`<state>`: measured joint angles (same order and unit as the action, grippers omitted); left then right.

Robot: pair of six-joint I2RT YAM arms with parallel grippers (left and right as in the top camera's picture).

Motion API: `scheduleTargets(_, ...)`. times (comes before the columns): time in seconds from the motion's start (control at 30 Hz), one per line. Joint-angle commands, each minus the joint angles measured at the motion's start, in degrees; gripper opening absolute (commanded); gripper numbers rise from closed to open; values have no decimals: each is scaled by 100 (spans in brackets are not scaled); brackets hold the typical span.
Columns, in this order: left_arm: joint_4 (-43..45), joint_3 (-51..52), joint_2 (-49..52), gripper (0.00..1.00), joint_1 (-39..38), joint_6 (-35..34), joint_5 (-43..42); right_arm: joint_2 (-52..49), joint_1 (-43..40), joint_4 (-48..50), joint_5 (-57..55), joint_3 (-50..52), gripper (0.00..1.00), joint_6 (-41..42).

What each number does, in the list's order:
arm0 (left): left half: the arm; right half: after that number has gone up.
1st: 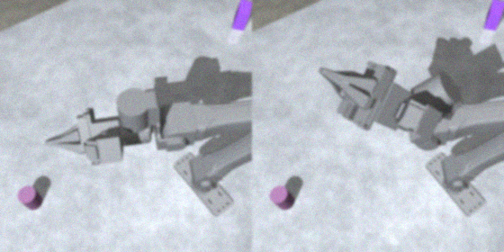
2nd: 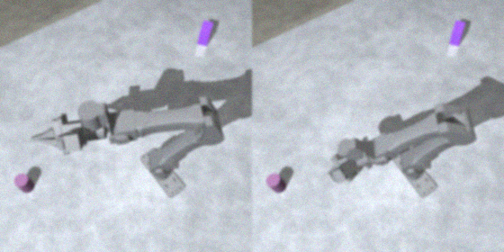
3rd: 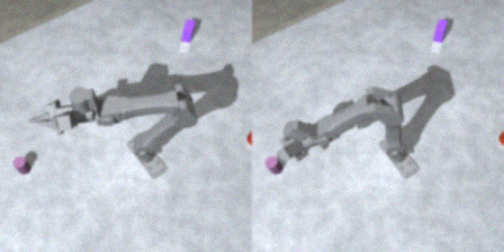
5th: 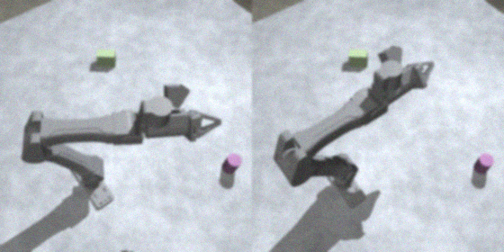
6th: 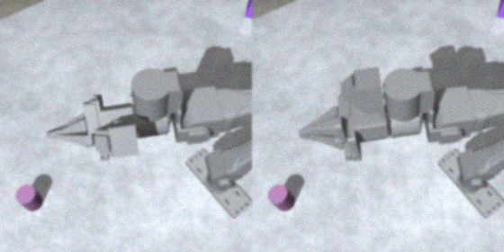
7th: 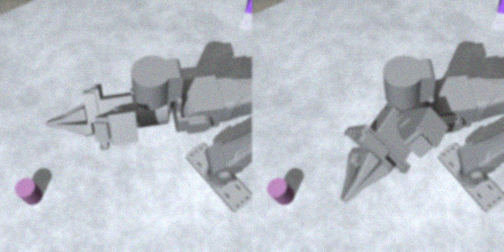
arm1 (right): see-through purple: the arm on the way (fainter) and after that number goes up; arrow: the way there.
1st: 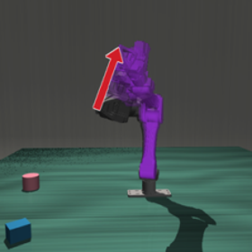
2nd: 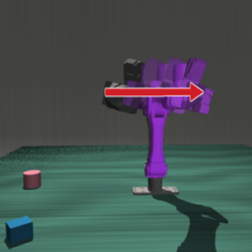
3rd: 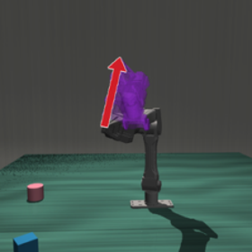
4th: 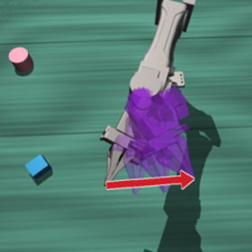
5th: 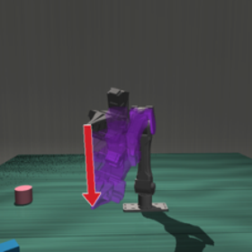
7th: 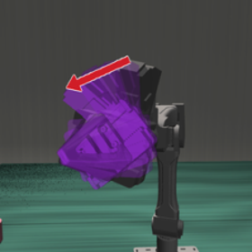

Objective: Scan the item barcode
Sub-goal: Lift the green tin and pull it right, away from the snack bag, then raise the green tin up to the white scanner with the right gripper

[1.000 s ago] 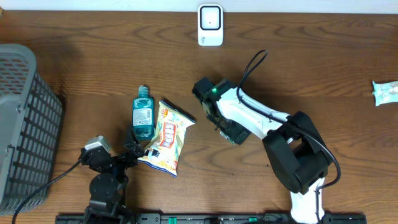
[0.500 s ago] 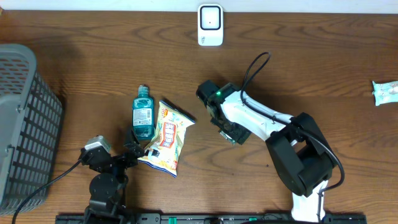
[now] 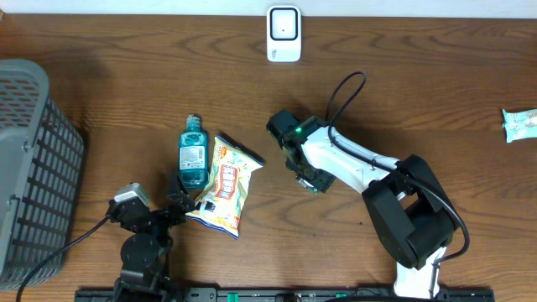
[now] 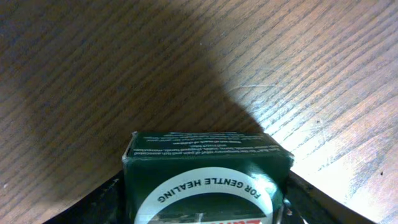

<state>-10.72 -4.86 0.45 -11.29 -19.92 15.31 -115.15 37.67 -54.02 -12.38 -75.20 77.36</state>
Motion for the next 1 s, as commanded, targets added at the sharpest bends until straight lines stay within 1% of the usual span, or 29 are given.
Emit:
scheduleTargets(0.0, -142, 101, -11, 98, 7, -35, 33, -306, -63, -68, 214, 299, 59, -293)
scheduleTargets(0.17, -142, 101, -11, 98, 7, -35, 33, -170, -116, -103, 280, 289, 56, -570)
scheduleTargets(0.3, -142, 101, -11, 98, 7, -33, 33, 310, -260, -107, 442, 289, 51, -1078)
scheduleTargets(0.43, -142, 101, -11, 98, 7, -33, 33, 855, -282, -195, 533, 289, 50, -1421)
scheduleTargets(0.53, -142, 101, -11, 98, 7, -33, 33, 1272, -278, -409, 549, 289, 49, -1475)
scheduleTargets(0.7, -142, 101, -11, 98, 7, -33, 33, 1899, -275, -608, 595, 289, 50, -1659)
scheduleTargets(0.77, -142, 101, -11, 98, 7, -35, 33, 2190, -275, -647, 850, 289, 49, -1805)
scheduleTargets(0.97, -142, 101, -11, 98, 7, -35, 35, 2809, -275, -824, 1344, 289, 48, -1832)
